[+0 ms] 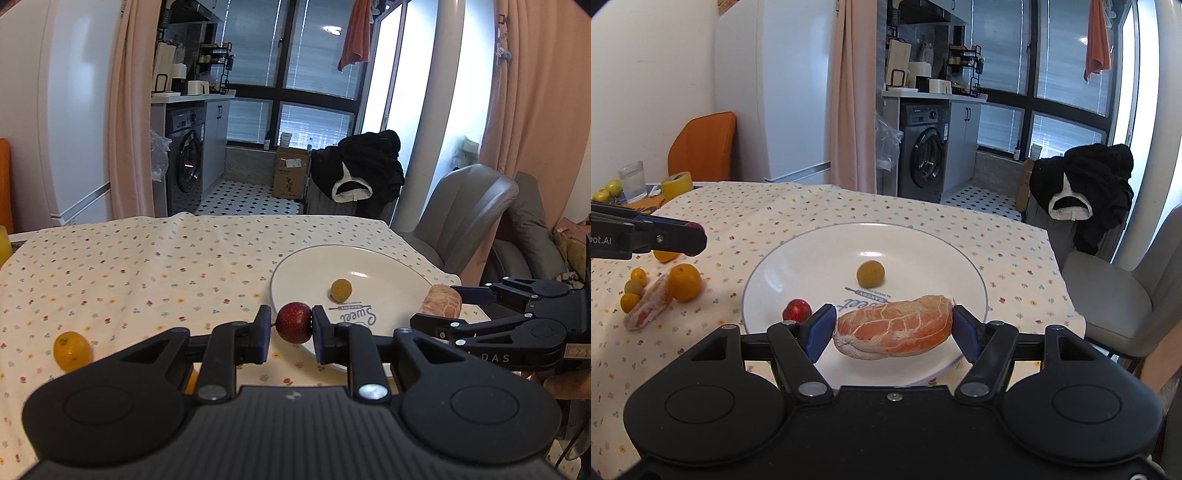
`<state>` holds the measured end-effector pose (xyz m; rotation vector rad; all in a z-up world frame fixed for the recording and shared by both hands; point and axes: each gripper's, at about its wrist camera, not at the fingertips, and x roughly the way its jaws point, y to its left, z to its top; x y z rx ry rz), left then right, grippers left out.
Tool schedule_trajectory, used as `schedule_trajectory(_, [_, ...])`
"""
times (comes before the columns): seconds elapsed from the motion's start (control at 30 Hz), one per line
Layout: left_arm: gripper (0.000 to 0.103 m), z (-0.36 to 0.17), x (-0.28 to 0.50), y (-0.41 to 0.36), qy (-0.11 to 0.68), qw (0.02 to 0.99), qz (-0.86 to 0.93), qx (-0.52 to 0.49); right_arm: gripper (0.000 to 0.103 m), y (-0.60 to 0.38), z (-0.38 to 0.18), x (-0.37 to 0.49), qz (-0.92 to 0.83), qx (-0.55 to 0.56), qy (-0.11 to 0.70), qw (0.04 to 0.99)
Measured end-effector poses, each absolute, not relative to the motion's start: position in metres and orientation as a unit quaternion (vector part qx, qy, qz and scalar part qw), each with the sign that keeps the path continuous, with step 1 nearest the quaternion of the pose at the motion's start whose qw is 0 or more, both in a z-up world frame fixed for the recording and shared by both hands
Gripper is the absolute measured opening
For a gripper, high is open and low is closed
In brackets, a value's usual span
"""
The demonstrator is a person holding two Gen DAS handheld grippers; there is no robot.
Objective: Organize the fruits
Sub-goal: 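Carry the pomelo segment in the right tool while the left tool carries the red plum to the plate, then open the right tool onto the plate while the left tool releases the red plum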
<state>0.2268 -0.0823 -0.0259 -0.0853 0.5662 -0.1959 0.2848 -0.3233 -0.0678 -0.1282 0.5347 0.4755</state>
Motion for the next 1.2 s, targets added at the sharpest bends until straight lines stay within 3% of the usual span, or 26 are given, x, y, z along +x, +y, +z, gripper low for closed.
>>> schedule_trajectory(1.03, [0.022, -0.050, 0.253, -0.146, 0.322, 0.934, -0.152, -0.019, 0.071, -0.343, -0.077, 0.276, 0.238, -0.048, 0.265, 0.933])
schedule_trajectory(1.2, [0.026, -0.050, 0.254, -0.140, 0.328, 0.934, -0.142, -0.026, 0.071, -0.343, -0.078, 0.275, 0.239, -0.046, 0.265, 0.933])
